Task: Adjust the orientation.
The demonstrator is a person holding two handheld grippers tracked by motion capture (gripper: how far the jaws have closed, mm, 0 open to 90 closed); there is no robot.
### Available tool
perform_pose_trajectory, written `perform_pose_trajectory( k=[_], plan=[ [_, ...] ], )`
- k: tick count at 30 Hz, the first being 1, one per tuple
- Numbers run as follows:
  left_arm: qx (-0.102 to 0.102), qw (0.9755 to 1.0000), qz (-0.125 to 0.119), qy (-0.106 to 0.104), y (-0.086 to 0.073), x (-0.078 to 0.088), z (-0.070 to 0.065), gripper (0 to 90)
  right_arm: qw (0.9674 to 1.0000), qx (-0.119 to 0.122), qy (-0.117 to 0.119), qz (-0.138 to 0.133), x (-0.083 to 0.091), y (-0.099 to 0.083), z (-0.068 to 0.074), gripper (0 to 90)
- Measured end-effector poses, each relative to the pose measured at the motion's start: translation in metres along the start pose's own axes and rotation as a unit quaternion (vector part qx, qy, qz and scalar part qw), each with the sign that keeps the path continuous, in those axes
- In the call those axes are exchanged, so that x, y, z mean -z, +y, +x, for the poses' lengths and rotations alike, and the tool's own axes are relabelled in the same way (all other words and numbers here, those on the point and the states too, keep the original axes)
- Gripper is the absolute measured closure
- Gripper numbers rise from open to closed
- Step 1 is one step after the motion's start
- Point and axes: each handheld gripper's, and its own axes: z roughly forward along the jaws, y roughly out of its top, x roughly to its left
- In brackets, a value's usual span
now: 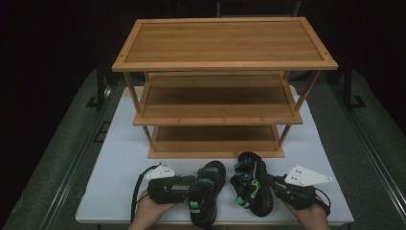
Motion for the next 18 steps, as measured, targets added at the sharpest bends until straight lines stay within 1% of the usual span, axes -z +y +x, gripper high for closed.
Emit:
perform_pose_trajectory(
  k=[3,4,6,8,11,13,18],
  plan=[
    [0.0,1.0,0.0,-0.001,0.001,-0.001,-0.001,53.2,0.9999,-0.007,-0.013,0.007,0.004,-0.006,-0.006,87.2],
    [0.001,1.0,-0.001,-0.002,0.001,-0.002,-0.001,53.1,0.9998,-0.013,-0.011,0.011,0.005,-0.009,-0.009,86.8],
    [0.004,1.0,-0.001,-0.003,0.0,-0.002,0.0,52.7,0.9992,-0.012,-0.027,0.025,0.005,-0.016,-0.012,87.3],
    [0.007,1.0,-0.003,-0.003,0.0,-0.002,0.0,52.2,0.9986,-0.032,-0.028,0.032,0.007,-0.025,-0.02,87.2],
    [0.005,1.0,-0.002,-0.005,0.001,-0.003,0.0,52.2,0.9972,-0.047,-0.035,0.047,0.008,-0.037,-0.029,87.2],
    [0.006,1.0,-0.003,-0.006,0.001,-0.004,-0.001,52.2,0.9966,-0.061,-0.034,0.044,0.011,-0.042,-0.034,85.2],
    [0.004,1.0,-0.002,-0.007,0.002,-0.007,-0.003,51.6,0.9951,-0.068,-0.041,0.058,0.013,-0.047,-0.038,80.4]
  ],
)
